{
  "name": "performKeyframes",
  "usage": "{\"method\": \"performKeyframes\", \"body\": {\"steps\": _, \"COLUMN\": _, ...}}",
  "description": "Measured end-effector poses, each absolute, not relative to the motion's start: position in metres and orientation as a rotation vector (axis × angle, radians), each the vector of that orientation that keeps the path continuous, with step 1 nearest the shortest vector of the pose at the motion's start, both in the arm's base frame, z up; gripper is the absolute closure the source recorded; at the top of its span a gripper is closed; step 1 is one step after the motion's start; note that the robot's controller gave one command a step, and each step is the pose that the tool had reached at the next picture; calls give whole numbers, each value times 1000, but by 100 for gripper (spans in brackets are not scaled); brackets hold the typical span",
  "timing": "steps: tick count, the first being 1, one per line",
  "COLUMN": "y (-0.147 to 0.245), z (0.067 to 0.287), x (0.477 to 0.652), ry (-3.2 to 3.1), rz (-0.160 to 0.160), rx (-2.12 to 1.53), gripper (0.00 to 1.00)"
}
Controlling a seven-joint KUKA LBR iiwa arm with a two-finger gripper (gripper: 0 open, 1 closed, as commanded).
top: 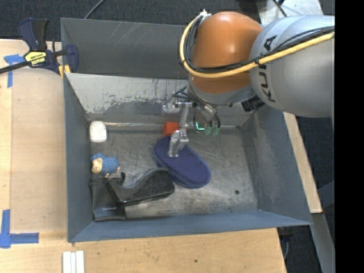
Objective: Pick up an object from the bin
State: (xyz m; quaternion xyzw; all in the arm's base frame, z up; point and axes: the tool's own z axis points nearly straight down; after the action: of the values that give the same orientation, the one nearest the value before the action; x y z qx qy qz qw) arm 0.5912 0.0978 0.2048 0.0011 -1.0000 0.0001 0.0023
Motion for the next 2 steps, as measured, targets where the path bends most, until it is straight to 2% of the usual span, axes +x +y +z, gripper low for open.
{"method": "performKeyframes", "body": {"steps": 1, "y": 66, "z": 89, "x": 622, "ry": -3057, "rz": -7, "rx": 730, "gripper": 0}}
{"method": "performKeyframes", "body": {"steps": 2, "y": 65, "z": 92, "x": 624, "ry": -3062, "rz": -2, "rx": 729, "gripper": 100}}
